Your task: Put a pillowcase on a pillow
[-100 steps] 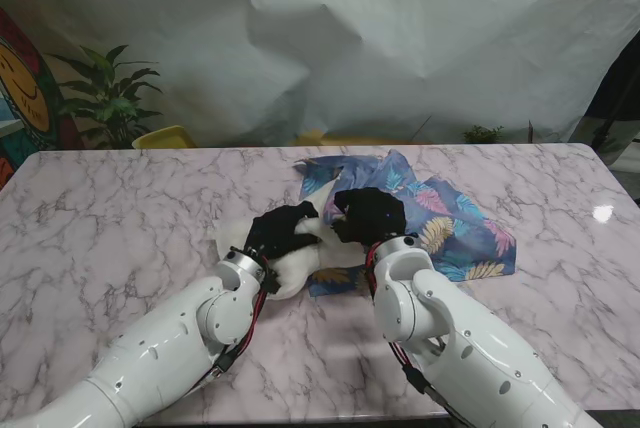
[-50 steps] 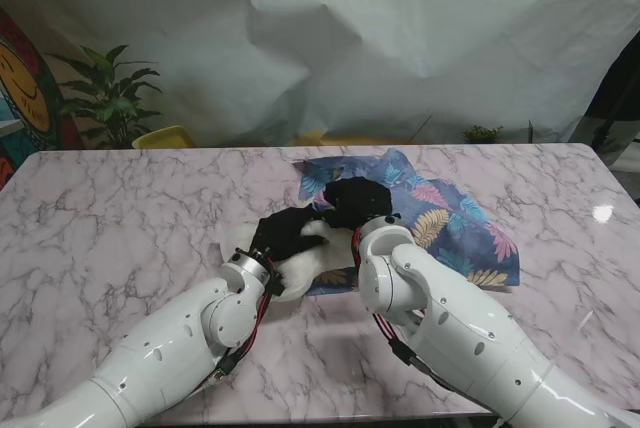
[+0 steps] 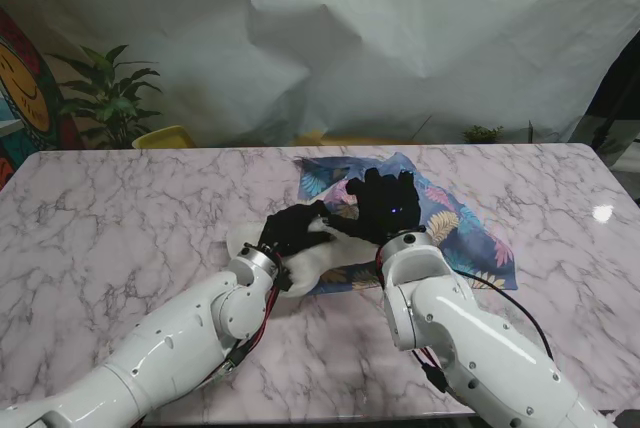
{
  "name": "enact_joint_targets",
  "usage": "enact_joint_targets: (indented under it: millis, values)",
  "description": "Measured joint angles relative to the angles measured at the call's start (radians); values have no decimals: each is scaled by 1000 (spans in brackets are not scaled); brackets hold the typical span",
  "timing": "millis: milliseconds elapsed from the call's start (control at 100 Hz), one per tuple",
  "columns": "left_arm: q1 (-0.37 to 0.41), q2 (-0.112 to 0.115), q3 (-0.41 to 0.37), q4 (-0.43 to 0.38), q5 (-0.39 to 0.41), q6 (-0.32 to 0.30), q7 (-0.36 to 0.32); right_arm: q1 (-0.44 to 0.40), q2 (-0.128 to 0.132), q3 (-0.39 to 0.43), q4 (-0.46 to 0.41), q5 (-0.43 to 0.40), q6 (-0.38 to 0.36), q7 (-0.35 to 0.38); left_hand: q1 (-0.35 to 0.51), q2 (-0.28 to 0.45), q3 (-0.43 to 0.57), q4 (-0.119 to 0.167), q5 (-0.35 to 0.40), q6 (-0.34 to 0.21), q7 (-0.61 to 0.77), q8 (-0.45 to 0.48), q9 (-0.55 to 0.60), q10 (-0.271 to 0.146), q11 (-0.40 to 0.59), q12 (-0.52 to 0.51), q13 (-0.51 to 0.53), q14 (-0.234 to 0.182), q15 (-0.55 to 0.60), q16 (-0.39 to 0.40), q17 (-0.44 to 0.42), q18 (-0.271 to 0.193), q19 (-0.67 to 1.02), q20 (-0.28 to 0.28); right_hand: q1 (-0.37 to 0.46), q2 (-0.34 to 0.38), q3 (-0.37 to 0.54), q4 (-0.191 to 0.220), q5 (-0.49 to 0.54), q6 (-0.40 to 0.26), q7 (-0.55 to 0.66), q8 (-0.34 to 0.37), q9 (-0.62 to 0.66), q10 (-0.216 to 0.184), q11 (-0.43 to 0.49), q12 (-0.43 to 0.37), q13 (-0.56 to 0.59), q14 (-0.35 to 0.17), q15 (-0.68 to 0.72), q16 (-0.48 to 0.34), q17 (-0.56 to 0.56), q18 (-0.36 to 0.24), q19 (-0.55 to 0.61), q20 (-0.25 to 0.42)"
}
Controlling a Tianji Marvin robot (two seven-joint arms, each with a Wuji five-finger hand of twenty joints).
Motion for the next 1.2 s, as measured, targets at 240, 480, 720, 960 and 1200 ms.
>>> enact_joint_targets:
  millis: [240,480,720,960,1200]
  values:
    - [-13,-25,9,19,-41,18,12,-132,-30,27,-31,40,162,-375,0,0,0,0,0,0,0,0,0,0,0,2,0,0,8,0,0,0,9,0,66,-124,305,4,237,-52,255,119,358,-62,123,93,359,-66,220,116,303,0,186,45]
    - [-9,-25,2,-9,-39,47,-5,-243,-33,91,-96,146,110,-215,0,0,0,0,0,0,0,0,0,0,0,11,0,0,8,0,0,0,10,0,122,-146,368,-70,319,-101,396,61,497,-76,171,156,517,-88,315,217,428,0,262,93]
    - [-7,-18,-5,-30,-23,54,-13,-262,-12,113,-35,100,123,-51,0,0,0,0,0,1,0,0,0,0,0,12,0,0,8,1,0,0,10,0,109,-146,374,-42,337,-67,283,42,493,-61,121,118,526,-88,290,217,422,0,264,96]
    - [-3,-14,-5,-36,-16,53,-13,-203,10,62,73,37,261,25,0,0,0,0,0,2,0,2,0,0,0,12,1,0,8,1,0,0,10,0,21,-107,274,-41,249,41,98,-2,333,-20,47,39,408,-67,199,167,327,0,213,96]
    - [0,-14,-4,-37,-17,51,-11,-152,12,19,150,89,304,-37,0,0,0,0,0,7,0,4,0,0,0,12,1,0,8,1,1,0,10,0,-30,-16,130,-30,165,94,1,-43,229,-1,38,16,311,-43,171,127,249,0,175,96]
